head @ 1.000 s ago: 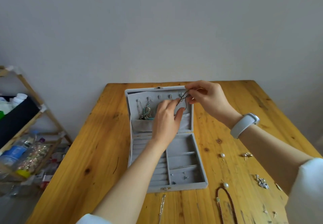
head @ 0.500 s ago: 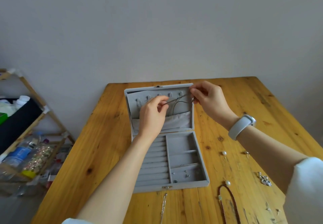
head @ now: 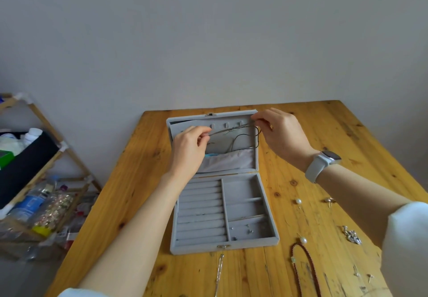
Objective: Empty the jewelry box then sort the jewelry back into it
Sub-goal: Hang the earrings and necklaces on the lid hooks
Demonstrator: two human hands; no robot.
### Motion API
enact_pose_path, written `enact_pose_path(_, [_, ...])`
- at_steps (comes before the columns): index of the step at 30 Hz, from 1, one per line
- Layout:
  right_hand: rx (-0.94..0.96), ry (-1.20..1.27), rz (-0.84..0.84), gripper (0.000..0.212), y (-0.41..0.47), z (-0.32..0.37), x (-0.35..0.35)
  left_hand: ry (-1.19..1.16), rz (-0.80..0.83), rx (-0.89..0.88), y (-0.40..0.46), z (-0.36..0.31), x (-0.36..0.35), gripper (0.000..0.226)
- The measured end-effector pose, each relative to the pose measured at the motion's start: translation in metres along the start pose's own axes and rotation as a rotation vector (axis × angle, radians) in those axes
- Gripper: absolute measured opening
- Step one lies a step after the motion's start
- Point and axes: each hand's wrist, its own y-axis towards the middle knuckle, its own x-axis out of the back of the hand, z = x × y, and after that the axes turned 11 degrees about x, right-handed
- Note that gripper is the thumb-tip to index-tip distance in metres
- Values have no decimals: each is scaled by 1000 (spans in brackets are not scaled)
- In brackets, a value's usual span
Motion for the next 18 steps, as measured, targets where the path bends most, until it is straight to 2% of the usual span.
enact_pose_path(6, [26,-80,92,23,0,1,2,57,-41,-39,4,2,8,10])
enact_pose_path(10, [-14,-84,145,25,-4,-3,1,0,32,127,5,-1,8,9])
enact_pose_path(14, [-204,189,71,20,-2,0,1,-397,208,419,7,-8,9,15])
enact_pose_path(18, [-408,528,-19,17,4,5,3,-420,208,456,5,-10,8,16])
